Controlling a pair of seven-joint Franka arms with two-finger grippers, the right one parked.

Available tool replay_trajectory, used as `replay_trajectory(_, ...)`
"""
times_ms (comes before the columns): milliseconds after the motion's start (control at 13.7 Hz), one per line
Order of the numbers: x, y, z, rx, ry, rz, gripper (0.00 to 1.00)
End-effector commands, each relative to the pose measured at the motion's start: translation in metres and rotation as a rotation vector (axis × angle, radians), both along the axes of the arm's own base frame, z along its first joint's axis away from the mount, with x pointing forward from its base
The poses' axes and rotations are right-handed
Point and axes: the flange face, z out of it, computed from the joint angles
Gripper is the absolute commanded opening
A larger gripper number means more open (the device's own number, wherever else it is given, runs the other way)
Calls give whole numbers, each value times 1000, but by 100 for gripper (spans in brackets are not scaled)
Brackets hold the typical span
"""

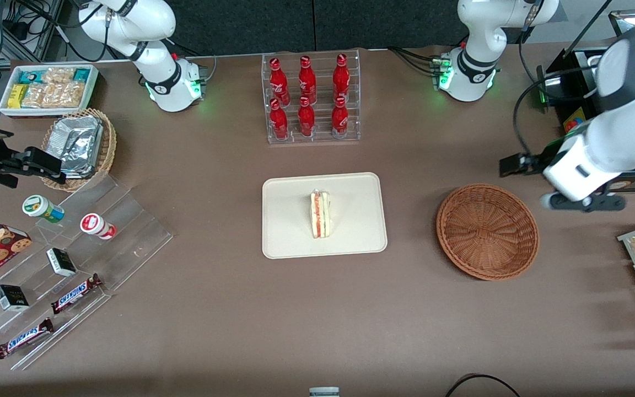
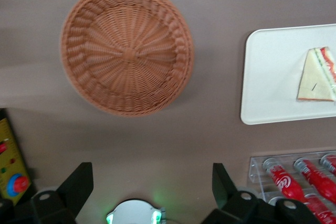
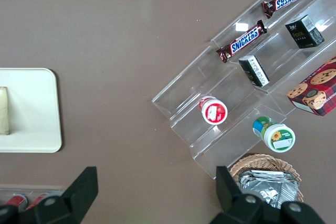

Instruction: Place sandwich from basket to tray

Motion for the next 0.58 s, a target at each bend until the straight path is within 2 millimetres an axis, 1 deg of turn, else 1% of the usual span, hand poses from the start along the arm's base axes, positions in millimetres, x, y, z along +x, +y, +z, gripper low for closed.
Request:
replay_trajectory(0,-25,24,29,62,-15,-48,100)
replay_trajectory(73,-33,29,38,100,-15,-60,100)
replay_trajectory(292,-51,31,56,110,0,-63,100)
replay_trajectory(365,-53,31,57,111,9,-63,100)
replay_trajectory(511,-50,32,54,110,3,-62,100)
